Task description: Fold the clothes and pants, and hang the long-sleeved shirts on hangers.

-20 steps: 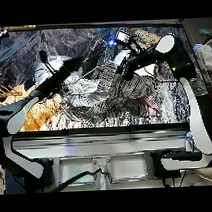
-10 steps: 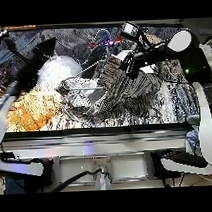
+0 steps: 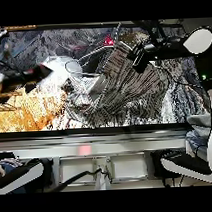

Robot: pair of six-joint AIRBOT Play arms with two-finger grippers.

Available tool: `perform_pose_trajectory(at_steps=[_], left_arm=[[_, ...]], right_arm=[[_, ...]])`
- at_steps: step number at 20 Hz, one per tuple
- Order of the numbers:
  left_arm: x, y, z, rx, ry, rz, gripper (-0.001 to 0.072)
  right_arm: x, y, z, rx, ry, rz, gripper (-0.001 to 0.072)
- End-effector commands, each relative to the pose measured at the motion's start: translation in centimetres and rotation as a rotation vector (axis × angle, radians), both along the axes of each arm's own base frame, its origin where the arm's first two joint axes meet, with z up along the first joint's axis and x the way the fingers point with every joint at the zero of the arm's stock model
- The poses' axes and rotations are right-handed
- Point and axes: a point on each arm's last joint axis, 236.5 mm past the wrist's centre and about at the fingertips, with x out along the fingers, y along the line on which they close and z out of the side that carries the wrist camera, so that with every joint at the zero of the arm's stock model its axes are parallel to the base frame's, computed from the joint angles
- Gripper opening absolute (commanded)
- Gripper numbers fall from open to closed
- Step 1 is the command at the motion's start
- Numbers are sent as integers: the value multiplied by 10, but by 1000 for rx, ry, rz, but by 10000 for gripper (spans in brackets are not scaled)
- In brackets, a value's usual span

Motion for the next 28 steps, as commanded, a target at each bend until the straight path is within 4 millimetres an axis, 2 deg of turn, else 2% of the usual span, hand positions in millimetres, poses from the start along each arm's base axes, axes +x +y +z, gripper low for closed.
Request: perform_pose_trajectory(at_steps=[1,3,5,9,11,13,17,20,22,23,27,28], left_arm=[[-35,-60,-32,45,52,-143,376],[-29,-94,-36,72,-24,-187,517],[-18,-111,-48,86,-57,-178,521],[-11,-116,-102,113,33,-172,521],[-7,-122,-116,84,75,-156,521],[-1,-134,-119,23,89,-150,522],[14,-159,-110,-134,81,-127,521],[21,-167,-100,-215,65,-107,519],[21,-168,-103,-209,52,-122,420],[19,-169,-107,-204,62,-134,342],[6,-172,-133,-183,123,-181,340],[4,-173,-136,-184,132,-186,202]], right_arm=[[-1,-2,3,9,6,-22,24],[-4,-2,2,12,21,-26,24],[-6,-2,4,14,22,-23,24],[-10,-1,11,24,10,-20,24],[-12,1,12,37,15,-16,24],[-13,3,13,47,18,-13,24],[-14,6,15,63,27,-12,24],[-14,6,14,63,28,-11,24],[-14,6,15,68,33,-18,24],[-14,6,15,68,33,-18,24],[-15,6,14,67,37,-17,24],[-16,6,13,66,40,-15,24]])
